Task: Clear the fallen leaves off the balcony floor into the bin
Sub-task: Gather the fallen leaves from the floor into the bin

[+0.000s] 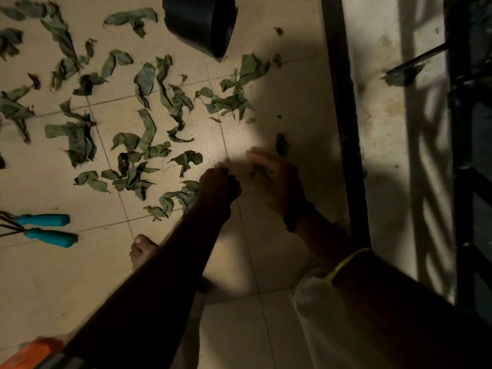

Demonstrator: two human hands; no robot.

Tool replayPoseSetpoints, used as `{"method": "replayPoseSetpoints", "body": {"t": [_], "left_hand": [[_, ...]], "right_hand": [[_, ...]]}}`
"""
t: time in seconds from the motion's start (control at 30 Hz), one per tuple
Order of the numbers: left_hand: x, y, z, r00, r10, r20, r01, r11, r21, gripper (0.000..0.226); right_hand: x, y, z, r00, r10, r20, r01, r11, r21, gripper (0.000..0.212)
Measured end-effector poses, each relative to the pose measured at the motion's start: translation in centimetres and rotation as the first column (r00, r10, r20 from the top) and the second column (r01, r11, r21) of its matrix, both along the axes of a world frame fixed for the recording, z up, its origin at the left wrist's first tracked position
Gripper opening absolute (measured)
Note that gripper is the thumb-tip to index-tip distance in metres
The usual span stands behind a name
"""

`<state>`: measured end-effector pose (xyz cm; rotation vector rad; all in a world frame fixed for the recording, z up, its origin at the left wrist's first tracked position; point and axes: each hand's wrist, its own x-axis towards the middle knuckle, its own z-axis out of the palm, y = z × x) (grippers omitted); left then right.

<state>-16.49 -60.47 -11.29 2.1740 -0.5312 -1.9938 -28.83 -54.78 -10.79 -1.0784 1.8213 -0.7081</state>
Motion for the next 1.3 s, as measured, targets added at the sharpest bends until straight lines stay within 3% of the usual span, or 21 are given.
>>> {"method": "replayPoseSetpoints", "body": {"t": [0.07, 0.1, 0.2, 0.3, 0.37, 0.47, 0.53, 0.63, 0.8, 0.9, 1.0, 1.1, 1.3], "left_hand": [[0.2, 0.0, -0.4, 0.999, 0.044, -0.005, -0.044, 0.999, -0.016, 0.036], [0.5, 0.1, -0.7, 0.996, 0.088, -0.016, -0.088, 0.996, -0.007, 0.033], [1.3, 0.5, -2.3, 0.989, 0.141, -0.052, -0.14, 0.99, 0.031, 0.023], [1.7, 1.0, -3.2, 0.978, 0.206, -0.042, -0.204, 0.978, 0.042, 0.021], [1.7, 1.5, -3.4, 0.955, 0.293, -0.048, -0.288, 0.954, 0.082, 0.026], [1.7, 2.0, -3.4, 0.951, 0.305, -0.061, -0.296, 0.948, 0.116, 0.03], [1.8, 2.2, -3.3, 0.949, 0.306, -0.071, -0.297, 0.948, 0.118, 0.026], [1.8, 2.2, -2.9, 0.944, 0.305, -0.129, -0.29, 0.949, 0.122, 0.02], [1.7, 1.4, -1.5, 0.829, 0.459, -0.318, -0.426, 0.888, 0.171, 0.025], [1.4, 1.2, -1.0, 0.798, 0.487, -0.355, -0.449, 0.873, 0.189, 0.02], [1.0, 1.0, -1.4, 0.827, 0.446, -0.341, -0.419, 0.895, 0.155, 0.02], [1.1, 1.0, -2.7, 0.867, 0.413, -0.277, -0.4, 0.91, 0.107, 0.025], [1.6, 1.3, -0.8, 0.894, 0.418, -0.164, -0.406, 0.908, 0.098, 0.021]], "right_hand": [[-2.2, -0.4, -1.9, 0.954, -0.168, -0.249, 0.191, 0.979, 0.072, 0.044], [-3.1, -0.5, -3.4, 0.928, -0.176, -0.33, 0.223, 0.968, 0.113, 0.046], [-3.5, -0.5, -6.2, 0.943, -0.019, -0.334, 0.12, 0.951, 0.284, 0.076], [-1.7, 0.3, -8.0, 0.945, 0.051, -0.322, 0.067, 0.936, 0.346, 0.107], [-0.1, 0.9, -9.0, 0.946, -0.006, -0.325, 0.12, 0.936, 0.332, 0.095], [1.1, 1.6, -10.0, 0.93, -0.082, -0.358, 0.142, 0.979, 0.146, 0.039], [1.1, 1.9, -10.0, 0.933, -0.058, -0.355, 0.088, 0.994, 0.069, 0.015], [0.3, 1.7, -9.1, 0.942, -0.075, -0.327, 0.114, 0.988, 0.101, 0.012], [-2.0, 1.1, -6.6, 0.903, -0.31, -0.297, 0.363, 0.921, 0.141, 0.012], [-3.1, 0.1, -6.6, 0.896, -0.131, -0.423, 0.194, 0.975, 0.111, 0.008], [-3.2, -1.0, -7.8, 0.876, 0.06, -0.478, -0.01, 0.994, 0.107, 0.009], [-2.7, -1.4, -9.2, 0.881, 0.131, -0.455, -0.029, 0.974, 0.224, 0.014], [-2.0, 0.1, -6.4, 0.932, -0.12, -0.341, 0.226, 0.929, 0.292, 0.011]]}}
